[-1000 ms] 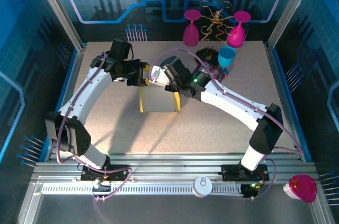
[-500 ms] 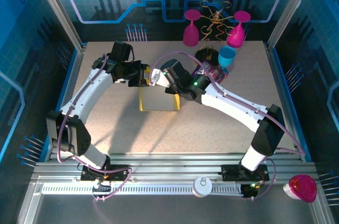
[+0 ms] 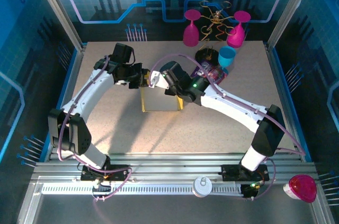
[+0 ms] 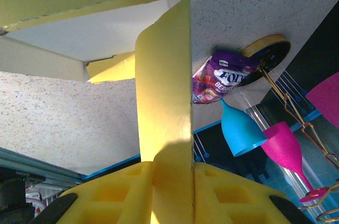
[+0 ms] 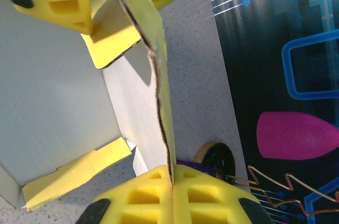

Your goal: Fold the paper box

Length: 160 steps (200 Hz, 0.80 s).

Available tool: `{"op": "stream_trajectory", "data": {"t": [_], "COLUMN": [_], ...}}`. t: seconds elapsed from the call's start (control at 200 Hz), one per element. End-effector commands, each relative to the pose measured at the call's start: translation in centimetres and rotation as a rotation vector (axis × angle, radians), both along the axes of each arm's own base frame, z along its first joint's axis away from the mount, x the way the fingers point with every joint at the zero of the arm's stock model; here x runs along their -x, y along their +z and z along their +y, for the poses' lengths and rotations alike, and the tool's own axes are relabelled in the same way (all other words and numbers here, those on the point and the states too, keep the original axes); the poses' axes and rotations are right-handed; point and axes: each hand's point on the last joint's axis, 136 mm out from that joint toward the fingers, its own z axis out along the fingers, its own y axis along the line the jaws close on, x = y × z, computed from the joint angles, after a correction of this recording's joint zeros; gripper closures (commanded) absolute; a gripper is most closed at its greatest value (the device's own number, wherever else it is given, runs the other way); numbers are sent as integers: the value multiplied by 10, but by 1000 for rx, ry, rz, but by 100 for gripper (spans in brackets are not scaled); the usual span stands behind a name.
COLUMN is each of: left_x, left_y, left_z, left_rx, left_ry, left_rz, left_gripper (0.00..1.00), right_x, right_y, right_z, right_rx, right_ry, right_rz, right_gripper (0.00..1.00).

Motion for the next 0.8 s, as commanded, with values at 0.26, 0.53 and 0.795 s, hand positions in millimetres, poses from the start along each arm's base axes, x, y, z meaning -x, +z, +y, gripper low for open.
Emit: {"op": "stream_trajectory", "data": {"t": [0.26,0.53,0.795], "left_x": [6,5,-5], "left_y": [-18,-25,-25], "left_z": [-4,-6,1], "left_rx": [35,50,50], "left_ry": [-41,-52,-96], "left_rz": [36,43,-18], "left_gripper": [86,98,100], "right_x": [10,12,9], "right_y": [24,21,22], "right_z": [16,19,10], "right_rx": [-98,-94,-139], "right_ry": [43,49,3], "right_rz": [-34,-25,16], "right_gripper": [100,100,100]}}
